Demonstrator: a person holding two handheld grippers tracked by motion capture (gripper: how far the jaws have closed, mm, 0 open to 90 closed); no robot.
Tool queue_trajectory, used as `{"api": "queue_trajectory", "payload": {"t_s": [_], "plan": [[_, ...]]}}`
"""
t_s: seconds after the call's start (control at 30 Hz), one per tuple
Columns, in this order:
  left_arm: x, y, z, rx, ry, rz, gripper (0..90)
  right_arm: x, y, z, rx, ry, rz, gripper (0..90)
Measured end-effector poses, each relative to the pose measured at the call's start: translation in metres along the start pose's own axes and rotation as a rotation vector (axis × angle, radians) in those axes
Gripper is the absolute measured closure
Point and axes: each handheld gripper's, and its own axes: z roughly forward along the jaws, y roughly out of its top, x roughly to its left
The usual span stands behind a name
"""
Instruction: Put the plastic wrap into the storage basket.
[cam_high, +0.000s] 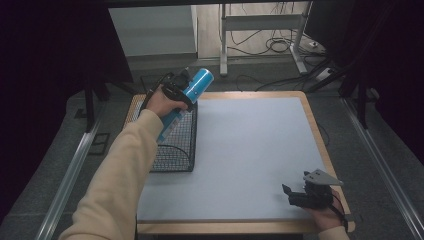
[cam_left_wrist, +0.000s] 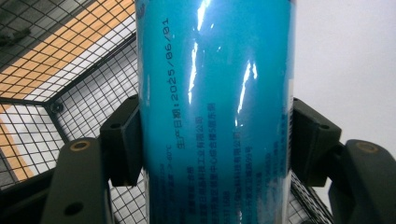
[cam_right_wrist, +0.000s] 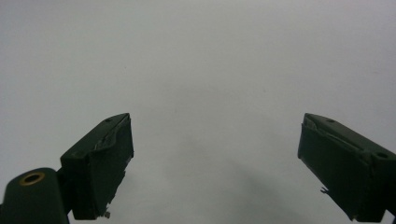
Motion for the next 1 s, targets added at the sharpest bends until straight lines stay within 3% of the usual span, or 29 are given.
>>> {"api": "queue_trajectory", "payload": {"t_s": [0.57, 1.0], "plan": [[0.009, 0.004, 0.035, 0.048, 0.041, 0.008, 31.7, -0.001, -0.001, 0.001, 0.006, -0.007, -0.002, 10.9], [0.012, 0.003, 0.049, 0.065, 0.071, 0.004, 31.7, -0.001, -0.001, 0.001, 0.006, -0.008, -0.005, 10.9]]}}
